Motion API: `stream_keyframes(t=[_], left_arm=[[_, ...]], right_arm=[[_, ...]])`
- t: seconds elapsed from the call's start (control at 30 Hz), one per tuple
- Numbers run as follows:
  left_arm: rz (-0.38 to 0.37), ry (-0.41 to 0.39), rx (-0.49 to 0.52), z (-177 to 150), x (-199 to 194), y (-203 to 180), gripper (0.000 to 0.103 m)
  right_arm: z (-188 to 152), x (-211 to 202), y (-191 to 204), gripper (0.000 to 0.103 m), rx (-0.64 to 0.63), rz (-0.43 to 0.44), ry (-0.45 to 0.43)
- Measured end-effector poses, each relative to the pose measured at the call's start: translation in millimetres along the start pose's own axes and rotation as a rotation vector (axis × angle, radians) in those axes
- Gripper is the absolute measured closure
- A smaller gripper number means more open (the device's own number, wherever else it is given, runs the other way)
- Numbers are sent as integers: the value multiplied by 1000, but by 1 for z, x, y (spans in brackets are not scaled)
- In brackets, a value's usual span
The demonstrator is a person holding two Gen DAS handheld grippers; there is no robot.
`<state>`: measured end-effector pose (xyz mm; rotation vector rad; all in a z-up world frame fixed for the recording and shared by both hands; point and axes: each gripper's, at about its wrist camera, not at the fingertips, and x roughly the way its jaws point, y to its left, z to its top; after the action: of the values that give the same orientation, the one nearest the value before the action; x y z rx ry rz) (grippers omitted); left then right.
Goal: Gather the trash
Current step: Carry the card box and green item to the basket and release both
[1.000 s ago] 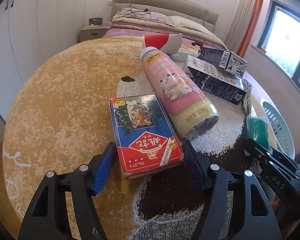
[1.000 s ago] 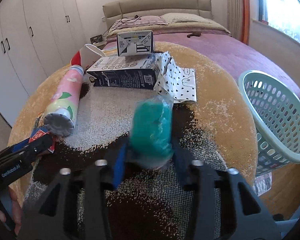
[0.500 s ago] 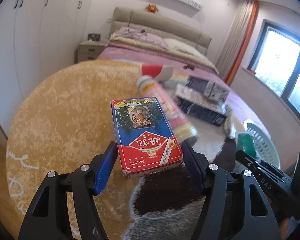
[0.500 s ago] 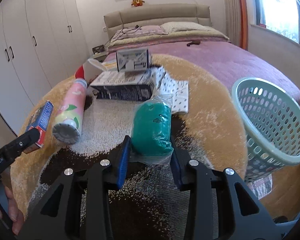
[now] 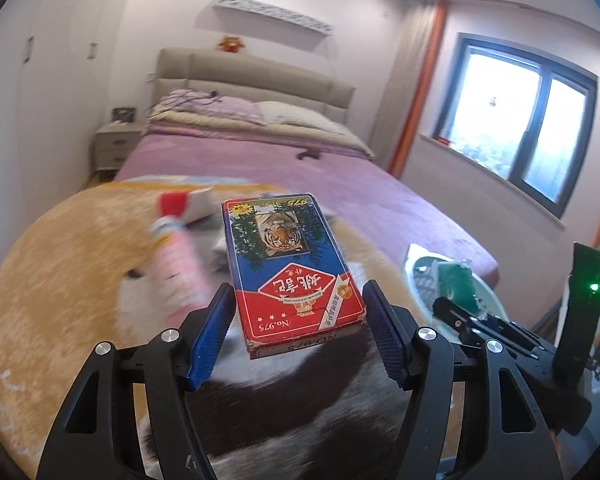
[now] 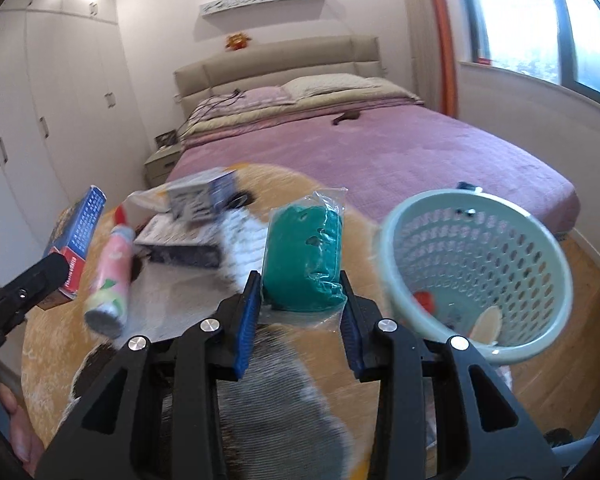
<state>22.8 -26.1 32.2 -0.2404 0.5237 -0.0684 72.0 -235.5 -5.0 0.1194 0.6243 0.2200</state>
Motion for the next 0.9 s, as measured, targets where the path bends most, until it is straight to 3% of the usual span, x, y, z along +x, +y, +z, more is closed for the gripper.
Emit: stream_keyframes(t=[0.3, 0.43, 0.67, 0.77, 0.9], left_arm=[[-155, 34, 106, 26, 52, -79, 39], [-191, 52, 148, 30, 76, -110, 39], [-291, 166, 188, 21, 139, -156, 39], [-395, 293, 153, 7, 180, -164, 39], [-393, 362, 131, -8, 212, -166, 39]], right_arm=[[30, -1, -76, 69, 92, -110, -42], [37, 6, -105, 69, 132, -138, -35], [40, 30, -154, 69, 212, -178, 27], [30, 48, -176, 69, 270, -161, 104], [18, 61, -190, 69, 304, -178, 149]])
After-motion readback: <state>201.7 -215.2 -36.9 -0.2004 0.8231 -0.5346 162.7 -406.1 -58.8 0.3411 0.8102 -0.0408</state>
